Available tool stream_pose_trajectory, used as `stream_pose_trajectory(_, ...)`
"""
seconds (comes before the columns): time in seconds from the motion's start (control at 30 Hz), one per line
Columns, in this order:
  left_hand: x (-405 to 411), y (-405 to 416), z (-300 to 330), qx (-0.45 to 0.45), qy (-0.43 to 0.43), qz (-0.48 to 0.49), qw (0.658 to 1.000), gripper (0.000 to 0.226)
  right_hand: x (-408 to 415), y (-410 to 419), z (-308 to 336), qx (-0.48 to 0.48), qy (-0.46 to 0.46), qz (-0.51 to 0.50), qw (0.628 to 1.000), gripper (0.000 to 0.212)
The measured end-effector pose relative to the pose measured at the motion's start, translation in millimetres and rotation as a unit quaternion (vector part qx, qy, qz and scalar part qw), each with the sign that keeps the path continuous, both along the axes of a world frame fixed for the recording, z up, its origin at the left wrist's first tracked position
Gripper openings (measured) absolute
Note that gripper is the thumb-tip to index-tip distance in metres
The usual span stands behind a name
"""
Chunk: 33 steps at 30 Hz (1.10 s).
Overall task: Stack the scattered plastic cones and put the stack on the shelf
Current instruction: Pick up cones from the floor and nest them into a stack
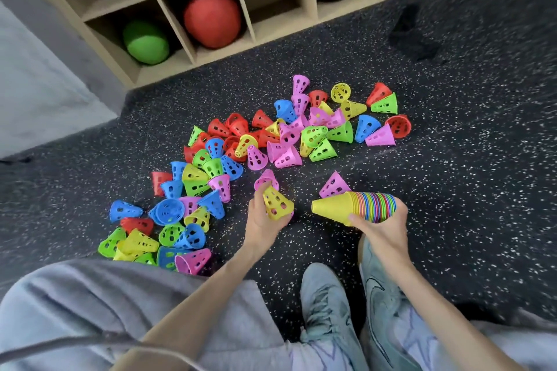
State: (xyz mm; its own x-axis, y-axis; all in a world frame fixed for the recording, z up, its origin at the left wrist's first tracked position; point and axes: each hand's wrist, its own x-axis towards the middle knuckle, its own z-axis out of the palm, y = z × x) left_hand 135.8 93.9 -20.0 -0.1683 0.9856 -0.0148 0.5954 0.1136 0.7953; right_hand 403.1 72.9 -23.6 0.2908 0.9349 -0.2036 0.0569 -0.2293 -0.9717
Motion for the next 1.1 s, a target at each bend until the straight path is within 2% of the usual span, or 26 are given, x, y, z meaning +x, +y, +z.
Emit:
stream_pose_trajectory(0.13, -7.6, -0.5, 3.8, -0.034, 0.034, -0.001, 0.999, 0.094, -4.2, -5.8, 4.5, 0.007, -0.007, 0.004, 1.0, 0.103)
stream_pose_trajectory(0.27, -15.2, -3.1, 1.3, -0.05, 0.08, -0.037, 0.995, 0.091, -8.0, -7.0, 4.6, 0.012, -0.011, 0.009, 1.0, 0.091)
stream_pose_trajectory(0.4, -19.3, -7.1, -2.3, -0.08, 0.117, -0.055, 0.988, 0.087, -7.8, -7.9, 4.1, 0.015, -0.011, 0.013, 1.0, 0.087)
stream_pose_trajectory(0.5, -20.0, -11.4, -10.7, -0.101, 0.113, -0.042, 0.987, 0.081, -7.5, -9.4, 2.1, 0.012, -0.007, 0.012, 1.0, 0.087)
stream_pose_trajectory(0.6, -19.1, -14.4, -22.7, -0.108, 0.113, -0.038, 0.987, 0.064, -8.2, -9.4, 1.2, 0.009, -0.002, 0.005, 1.0, 0.083)
stream_pose_trajectory(0.77, -11.3, -14.0, -22.8, -0.115, 0.095, -0.03, 0.988, 0.048, -8.3, -7.9, 4.4, 0.008, -0.003, 0.007, 1.0, 0.084)
stream_pose_trajectory(0.93, -2.0, -12.7, -22.1, -0.115, 0.093, -0.013, 0.989, 0.047, -7.4, -8.8, 3.3, 0.007, -0.003, 0.007, 1.0, 0.083)
stream_pose_trajectory(1.1, -5.4, -17.7, -23.0, -0.098, 0.045, 0.033, 0.994, 0.046, -8.0, -8.9, 4.5, 0.0, -0.006, 0.008, 1.0, 0.091)
